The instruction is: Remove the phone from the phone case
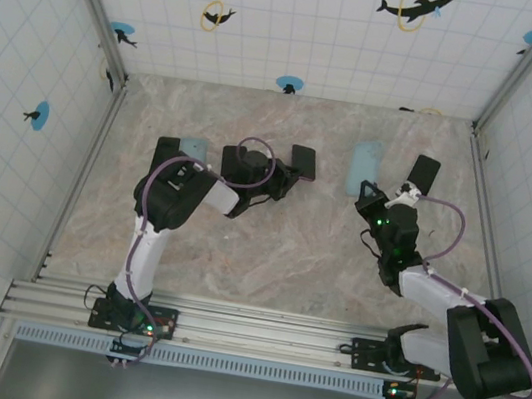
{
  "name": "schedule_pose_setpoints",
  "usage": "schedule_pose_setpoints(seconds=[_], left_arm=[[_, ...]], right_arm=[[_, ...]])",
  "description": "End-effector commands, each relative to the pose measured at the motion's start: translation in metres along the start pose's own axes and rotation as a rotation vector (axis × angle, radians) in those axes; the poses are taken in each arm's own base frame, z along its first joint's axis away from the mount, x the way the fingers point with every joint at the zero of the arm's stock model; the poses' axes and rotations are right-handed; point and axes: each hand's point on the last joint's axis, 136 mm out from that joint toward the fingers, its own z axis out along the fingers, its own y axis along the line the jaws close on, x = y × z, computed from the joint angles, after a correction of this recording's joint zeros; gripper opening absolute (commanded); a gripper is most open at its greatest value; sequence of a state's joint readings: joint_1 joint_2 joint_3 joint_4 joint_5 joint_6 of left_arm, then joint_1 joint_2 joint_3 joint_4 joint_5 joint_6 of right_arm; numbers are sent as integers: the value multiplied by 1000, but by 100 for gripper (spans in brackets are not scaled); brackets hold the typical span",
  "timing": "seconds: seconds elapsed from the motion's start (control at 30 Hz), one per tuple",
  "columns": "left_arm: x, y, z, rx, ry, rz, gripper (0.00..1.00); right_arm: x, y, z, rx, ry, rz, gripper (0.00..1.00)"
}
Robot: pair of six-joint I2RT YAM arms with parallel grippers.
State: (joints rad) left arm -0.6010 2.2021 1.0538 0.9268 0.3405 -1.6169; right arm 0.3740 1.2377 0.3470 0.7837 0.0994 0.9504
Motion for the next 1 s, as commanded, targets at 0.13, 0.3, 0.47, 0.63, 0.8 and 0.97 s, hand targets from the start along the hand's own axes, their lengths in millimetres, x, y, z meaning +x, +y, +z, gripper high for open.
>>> schedule_pose_setpoints(seconds=[0.13, 0.3, 0.47, 0.63, 0.8, 0.97], left_arm=[[2, -4, 1, -7, 29, 30, 15], [4, 3, -4, -56, 29, 67, 19], [3, 13, -9, -104, 21, 98, 21], [5, 14, -13, -125, 25, 126, 25], [8, 16, -18, -142, 28, 143, 29], [14, 15, -20, -156, 40, 181, 39]], right_arm=[[5, -1, 0, -15, 4, 3, 0], [8, -1, 1, -18, 13, 4, 0], [12, -3, 1, -13, 18, 8, 0], [18, -3, 3, -14, 35, 8, 0], [22, -5, 6, -9, 46, 10, 0], [27, -6, 9, -3, 61, 5, 0]])
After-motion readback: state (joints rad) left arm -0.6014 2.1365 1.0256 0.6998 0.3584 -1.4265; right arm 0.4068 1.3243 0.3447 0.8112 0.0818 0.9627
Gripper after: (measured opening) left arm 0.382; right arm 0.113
